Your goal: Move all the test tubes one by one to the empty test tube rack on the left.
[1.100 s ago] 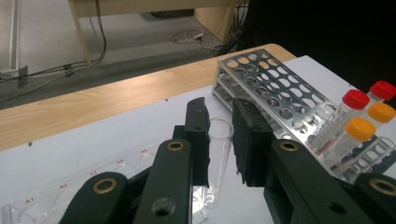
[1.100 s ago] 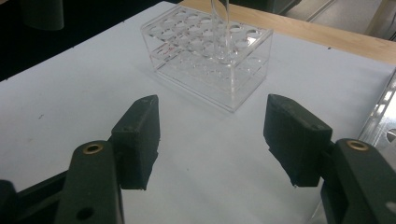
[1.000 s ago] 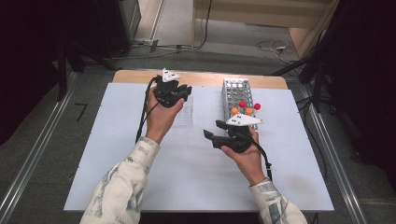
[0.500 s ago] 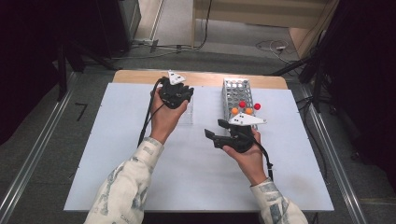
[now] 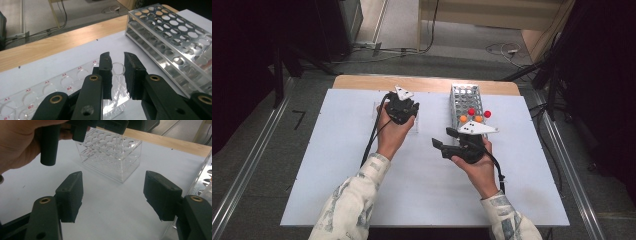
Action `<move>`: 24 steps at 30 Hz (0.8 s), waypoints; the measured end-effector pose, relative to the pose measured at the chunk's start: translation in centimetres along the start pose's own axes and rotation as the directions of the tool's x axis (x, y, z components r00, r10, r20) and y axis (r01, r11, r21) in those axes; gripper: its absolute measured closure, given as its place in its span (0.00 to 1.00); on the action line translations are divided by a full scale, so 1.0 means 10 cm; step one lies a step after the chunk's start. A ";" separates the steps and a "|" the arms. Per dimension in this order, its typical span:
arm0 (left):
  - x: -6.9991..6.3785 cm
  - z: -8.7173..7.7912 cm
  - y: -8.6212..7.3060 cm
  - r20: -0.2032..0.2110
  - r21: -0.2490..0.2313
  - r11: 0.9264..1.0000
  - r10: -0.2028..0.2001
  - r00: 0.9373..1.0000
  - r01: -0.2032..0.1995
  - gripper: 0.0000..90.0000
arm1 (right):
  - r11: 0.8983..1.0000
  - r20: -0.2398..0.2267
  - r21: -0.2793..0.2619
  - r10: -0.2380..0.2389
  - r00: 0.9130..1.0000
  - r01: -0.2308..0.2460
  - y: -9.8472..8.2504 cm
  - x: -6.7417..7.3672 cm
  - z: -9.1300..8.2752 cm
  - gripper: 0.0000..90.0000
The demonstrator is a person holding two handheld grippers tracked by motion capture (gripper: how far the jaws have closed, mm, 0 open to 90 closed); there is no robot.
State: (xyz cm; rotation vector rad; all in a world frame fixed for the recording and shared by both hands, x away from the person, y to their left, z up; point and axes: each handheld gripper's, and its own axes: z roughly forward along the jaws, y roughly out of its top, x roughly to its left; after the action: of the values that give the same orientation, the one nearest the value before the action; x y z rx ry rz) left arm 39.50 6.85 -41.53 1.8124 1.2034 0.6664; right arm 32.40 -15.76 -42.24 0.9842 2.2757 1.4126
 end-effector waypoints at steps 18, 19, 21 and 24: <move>0.04 -0.06 -0.03 0.069 -0.015 0.997 -0.069 0.995 0.070 0.64 | 1.000 0.002 -0.003 -0.007 1.000 0.007 -0.01 -0.01 -0.06 0.33; 0.04 -0.09 -0.02 0.073 -0.020 0.997 -0.072 0.995 0.074 0.62 | 1.000 0.003 -0.004 0.000 1.000 0.000 -0.01 -0.01 -0.08 0.33; 0.03 -0.15 -0.02 0.064 -0.036 0.996 -0.074 0.995 0.076 0.53 | 1.000 0.005 -0.012 0.001 1.000 -0.001 -0.01 -0.02 -0.11 0.33; 0.04 -0.21 -0.04 0.081 -0.029 0.995 -0.090 0.993 0.093 0.45 | 1.000 0.014 -0.014 0.000 1.000 0.000 -0.02 -0.04 -0.16 0.33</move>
State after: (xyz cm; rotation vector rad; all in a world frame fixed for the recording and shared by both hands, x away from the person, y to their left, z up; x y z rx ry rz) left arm 37.77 7.99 -40.79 1.7289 1.2081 0.5540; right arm 31.66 -17.17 -41.65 0.9865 2.2526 1.4152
